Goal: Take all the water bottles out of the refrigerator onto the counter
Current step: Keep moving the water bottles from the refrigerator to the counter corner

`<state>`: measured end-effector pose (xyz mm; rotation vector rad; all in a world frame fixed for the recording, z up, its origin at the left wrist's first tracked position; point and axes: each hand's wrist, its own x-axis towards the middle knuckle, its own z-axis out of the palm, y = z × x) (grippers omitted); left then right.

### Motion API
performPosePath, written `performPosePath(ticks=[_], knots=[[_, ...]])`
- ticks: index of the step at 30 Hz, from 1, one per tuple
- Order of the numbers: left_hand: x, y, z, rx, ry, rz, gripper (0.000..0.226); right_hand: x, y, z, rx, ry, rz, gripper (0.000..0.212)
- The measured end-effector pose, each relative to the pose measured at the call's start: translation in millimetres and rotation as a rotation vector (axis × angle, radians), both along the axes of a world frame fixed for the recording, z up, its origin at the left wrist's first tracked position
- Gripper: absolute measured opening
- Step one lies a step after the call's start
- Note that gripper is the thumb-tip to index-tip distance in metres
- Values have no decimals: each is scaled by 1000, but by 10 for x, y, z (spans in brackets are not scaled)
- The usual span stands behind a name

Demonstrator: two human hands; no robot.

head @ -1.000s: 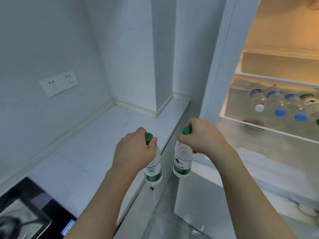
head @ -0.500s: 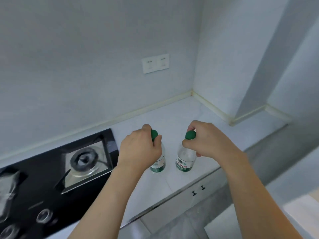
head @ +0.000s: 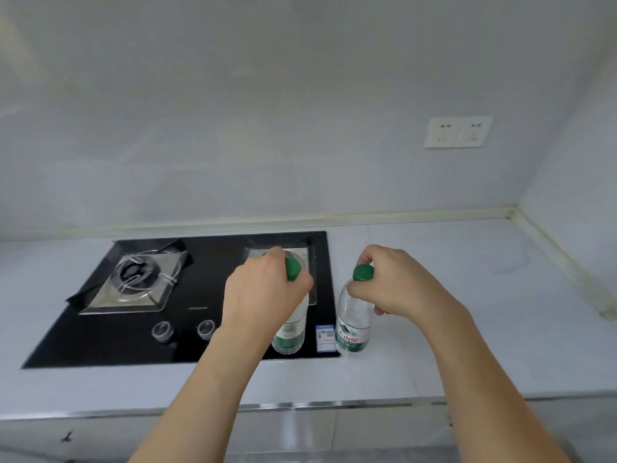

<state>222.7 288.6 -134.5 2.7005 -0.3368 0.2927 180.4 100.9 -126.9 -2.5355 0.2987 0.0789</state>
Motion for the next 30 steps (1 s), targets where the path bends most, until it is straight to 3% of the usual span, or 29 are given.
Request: performPosePath(ticks=[20,30], knots=[[254,3115,243,-75,-103,194,28,785,3007,264,-36,-64,250,17],[253,4346,318,-105,-42,323,27,1060,4189,380,-8,-45,366,19]])
